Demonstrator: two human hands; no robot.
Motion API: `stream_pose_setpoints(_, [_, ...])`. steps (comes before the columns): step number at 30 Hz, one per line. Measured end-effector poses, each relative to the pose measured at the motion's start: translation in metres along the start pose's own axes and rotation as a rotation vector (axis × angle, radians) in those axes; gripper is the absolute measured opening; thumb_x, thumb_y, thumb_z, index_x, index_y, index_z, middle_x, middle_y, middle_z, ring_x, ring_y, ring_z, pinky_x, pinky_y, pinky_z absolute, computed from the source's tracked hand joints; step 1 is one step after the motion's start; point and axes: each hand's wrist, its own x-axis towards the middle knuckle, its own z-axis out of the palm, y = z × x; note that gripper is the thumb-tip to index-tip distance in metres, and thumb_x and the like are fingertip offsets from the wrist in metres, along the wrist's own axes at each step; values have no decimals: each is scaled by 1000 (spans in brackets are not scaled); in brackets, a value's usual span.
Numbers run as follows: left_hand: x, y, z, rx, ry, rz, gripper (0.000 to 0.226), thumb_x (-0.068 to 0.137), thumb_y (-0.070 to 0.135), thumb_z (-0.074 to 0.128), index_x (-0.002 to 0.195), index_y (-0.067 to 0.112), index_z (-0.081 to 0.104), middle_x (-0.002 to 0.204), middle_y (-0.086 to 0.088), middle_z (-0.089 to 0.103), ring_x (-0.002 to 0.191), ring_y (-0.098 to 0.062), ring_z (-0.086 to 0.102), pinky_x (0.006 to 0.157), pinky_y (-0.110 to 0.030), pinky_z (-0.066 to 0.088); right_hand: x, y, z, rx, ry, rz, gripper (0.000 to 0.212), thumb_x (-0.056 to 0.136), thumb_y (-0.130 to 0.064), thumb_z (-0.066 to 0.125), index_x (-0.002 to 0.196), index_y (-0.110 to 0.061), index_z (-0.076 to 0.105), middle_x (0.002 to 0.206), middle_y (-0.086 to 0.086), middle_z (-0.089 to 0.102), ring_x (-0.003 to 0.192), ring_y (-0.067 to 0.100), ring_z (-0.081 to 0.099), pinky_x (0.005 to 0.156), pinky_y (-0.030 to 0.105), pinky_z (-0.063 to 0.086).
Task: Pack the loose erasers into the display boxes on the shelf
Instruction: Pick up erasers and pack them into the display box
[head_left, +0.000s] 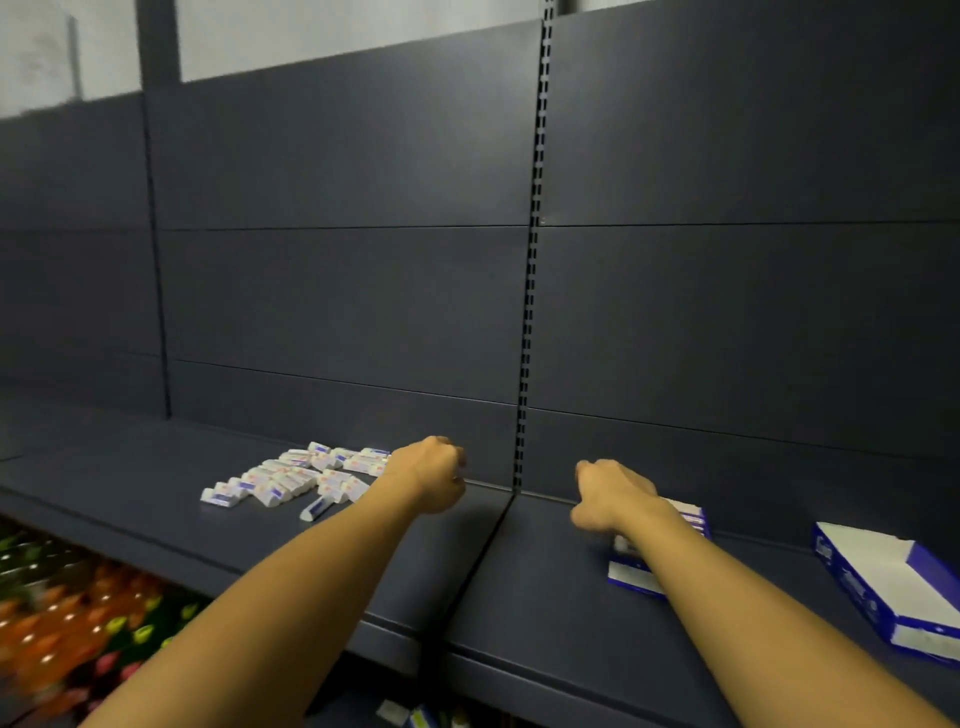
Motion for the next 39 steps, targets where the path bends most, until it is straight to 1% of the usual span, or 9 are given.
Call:
stream_pose_setpoints(5, [-23,-44,-11,15,23,-56,35,95,28,53,127,21,63,132,-5,59,114,-31,60,89,-39,51,-5,-47,-7,-21,-16,-19,34,88,-21,53,121,-13,52,124,7,55,110,27,56,76,35,45])
stream_pose_setpoints(7, [-33,-67,-13,12,25,-84,34,94,28,54,126,23,64,132,-6,60,113,-32,61,90,-39,53,-7,-68,-10,-21,-10,-35,30,88,-20,54,117,-13,54,120,7,55,106,26,54,75,34,45])
stream_pose_setpoints(10, [-46,-104,-16,10,4,-116,40,93,27,55,132,27,62,137,-5,59,117,-31,61,92,-40,53,-9,-104,-13,-4,-13,-38,23,85,-16,54,108,-12,56,110,6,56,93,23,53,68,33,46])
stream_pose_setpoints(13, [-57,-143,-19,2,3,-112,43,94,25,56,137,26,59,140,-4,58,120,-28,60,93,-39,53,-10,-142,-15,10,-16,-37,24,83,-11,51,106,-12,58,105,6,58,86,21,54,62,30,45])
stream_pose_setpoints(17, [-69,-193,-23,-34,21,-109,41,96,22,58,136,23,60,137,-3,60,115,-25,62,91,-37,55,-11,-191,-13,29,8,-36,27,84,-13,52,110,-13,59,105,5,59,88,22,56,65,31,46])
stream_pose_setpoints(21, [-77,-231,-22,-48,29,-87,40,96,18,55,136,21,60,137,-4,60,116,-24,61,86,-34,52,-8,-230,-8,42,18,-27,26,85,-14,52,110,-13,59,107,5,60,89,23,56,64,31,44])
stream_pose_setpoints(28, [-74,-276,-10,-52,32,-43,39,96,18,56,134,22,62,134,-5,62,111,-23,63,84,-34,55,3,-271,-5,37,35,6,26,85,-16,53,111,-16,59,110,4,61,91,23,57,68,32,46])
stream_pose_setpoints(34, [-51,-307,12,-96,41,-47,40,94,16,56,133,21,62,133,-4,62,110,-23,63,80,-32,53,35,-291,2,80,63,21,26,83,-17,54,107,-17,61,104,3,63,89,23,61,66,30,48])
stream_pose_setpoints(39, [-19,-332,35,-90,30,-50,38,93,17,55,130,23,64,134,-1,60,113,-23,62,84,-35,54,81,-310,10,128,88,-2,25,82,-18,58,107,-19,64,105,2,65,91,22,64,72,33,56])
